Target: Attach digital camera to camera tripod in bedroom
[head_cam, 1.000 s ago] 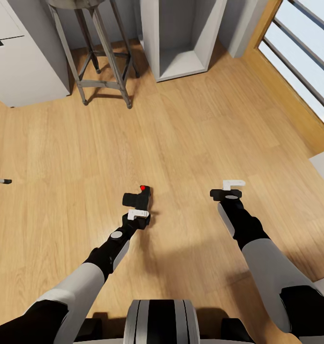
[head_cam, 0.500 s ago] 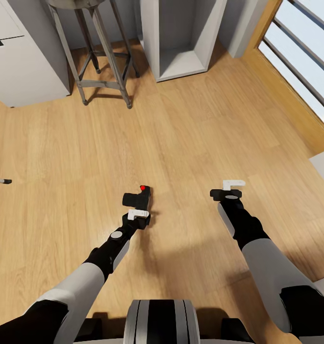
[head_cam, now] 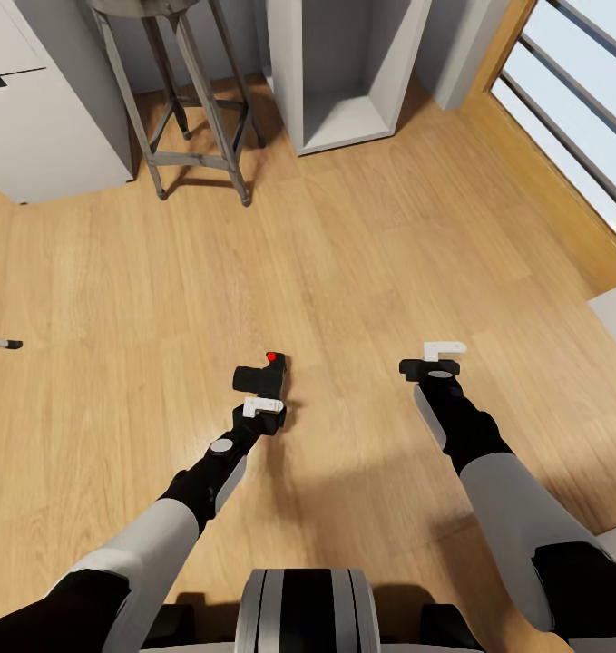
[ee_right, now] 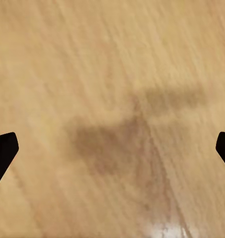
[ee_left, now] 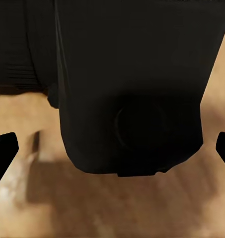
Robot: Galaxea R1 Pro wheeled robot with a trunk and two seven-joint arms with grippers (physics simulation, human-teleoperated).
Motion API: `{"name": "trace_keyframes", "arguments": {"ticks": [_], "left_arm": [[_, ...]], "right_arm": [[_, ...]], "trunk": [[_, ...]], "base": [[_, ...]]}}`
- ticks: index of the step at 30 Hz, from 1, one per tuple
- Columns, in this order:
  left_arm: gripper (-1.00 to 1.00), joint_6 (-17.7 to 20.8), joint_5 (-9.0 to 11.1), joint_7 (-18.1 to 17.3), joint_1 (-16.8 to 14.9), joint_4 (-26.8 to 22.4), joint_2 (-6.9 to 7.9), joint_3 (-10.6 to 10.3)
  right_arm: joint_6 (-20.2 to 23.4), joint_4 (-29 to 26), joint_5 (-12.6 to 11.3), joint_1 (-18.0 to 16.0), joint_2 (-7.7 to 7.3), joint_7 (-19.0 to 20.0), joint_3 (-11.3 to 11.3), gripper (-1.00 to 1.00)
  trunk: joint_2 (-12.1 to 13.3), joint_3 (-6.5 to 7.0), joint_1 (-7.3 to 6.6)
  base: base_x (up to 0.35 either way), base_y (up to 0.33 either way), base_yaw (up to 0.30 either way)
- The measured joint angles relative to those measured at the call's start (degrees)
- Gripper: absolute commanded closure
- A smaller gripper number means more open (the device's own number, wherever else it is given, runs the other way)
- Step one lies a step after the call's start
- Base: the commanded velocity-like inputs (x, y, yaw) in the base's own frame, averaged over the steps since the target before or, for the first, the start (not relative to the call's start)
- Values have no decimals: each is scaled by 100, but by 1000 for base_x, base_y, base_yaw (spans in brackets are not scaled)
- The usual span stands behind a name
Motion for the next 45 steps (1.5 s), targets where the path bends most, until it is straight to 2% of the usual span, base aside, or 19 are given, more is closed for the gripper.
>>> {"name": "trace_keyframes", "arguments": {"ticks": [13, 45], "left_arm": [[-100, -120, 0, 0, 0, -1, -11, 0], [-100, -133, 0, 2, 2, -9, -12, 8]], "right_arm": [[0, 0, 0, 0, 0, 0, 0, -100], [0, 0, 0, 0, 0, 0, 0, -100]], "trunk": [[0, 0, 0], [0, 0, 0]], "base": [[0, 0, 0], [0, 0, 0]]}}
